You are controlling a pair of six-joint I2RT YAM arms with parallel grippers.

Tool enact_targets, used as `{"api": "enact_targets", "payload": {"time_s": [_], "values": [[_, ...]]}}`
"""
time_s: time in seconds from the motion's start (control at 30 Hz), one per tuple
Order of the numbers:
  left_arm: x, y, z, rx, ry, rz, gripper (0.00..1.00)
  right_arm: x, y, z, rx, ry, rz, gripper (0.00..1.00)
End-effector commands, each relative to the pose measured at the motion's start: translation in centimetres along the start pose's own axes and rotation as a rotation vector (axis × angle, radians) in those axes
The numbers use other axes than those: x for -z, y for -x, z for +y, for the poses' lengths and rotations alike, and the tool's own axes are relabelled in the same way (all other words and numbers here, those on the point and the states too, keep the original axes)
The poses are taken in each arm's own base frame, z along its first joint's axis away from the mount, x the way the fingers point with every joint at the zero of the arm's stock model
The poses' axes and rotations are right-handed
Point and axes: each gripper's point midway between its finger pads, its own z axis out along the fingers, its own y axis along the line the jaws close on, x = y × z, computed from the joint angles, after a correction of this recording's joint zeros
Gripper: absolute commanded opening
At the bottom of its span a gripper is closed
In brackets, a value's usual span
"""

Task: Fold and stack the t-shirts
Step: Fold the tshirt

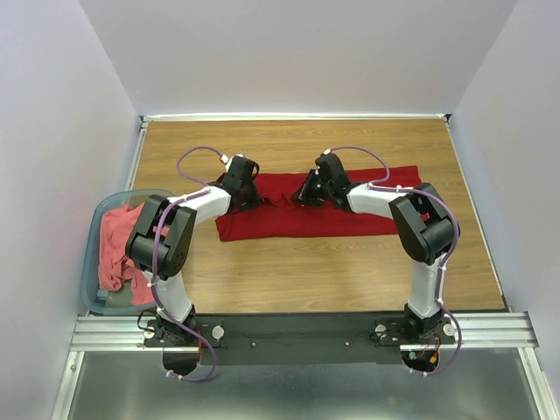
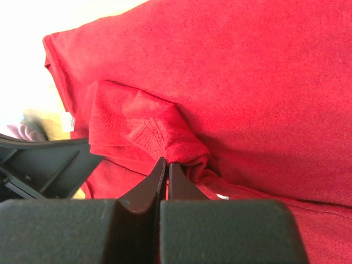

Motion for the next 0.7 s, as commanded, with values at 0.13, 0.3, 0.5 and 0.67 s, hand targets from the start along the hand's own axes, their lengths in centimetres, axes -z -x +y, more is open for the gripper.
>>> {"api": "enact_targets", "payload": {"time_s": [0.13,0.3,0.5,0.67], "values": [[2.0,4.0,0.3,-0.095,0.102,-0.110,0.00,0.9,-0.6,-0.6,0.012,0.016,0.023,0.04],[3.1,5.6,1.0,-0.175,0.168,-0.131,0.00,1.5,-0.8,-0.1,0.022,0.041,0.039,0.04],[3.9,7.2,2.1,-0.235,0.200,-0.137,0.00,2.4,-1.0,1.1,0.040,0.090,0.062,0.04],[4.2,7.3,2.3,-0.262,0.194,-0.116,0.00,3.1,-1.2,1.5,0.044,0.115,0.080,0.04]]}}
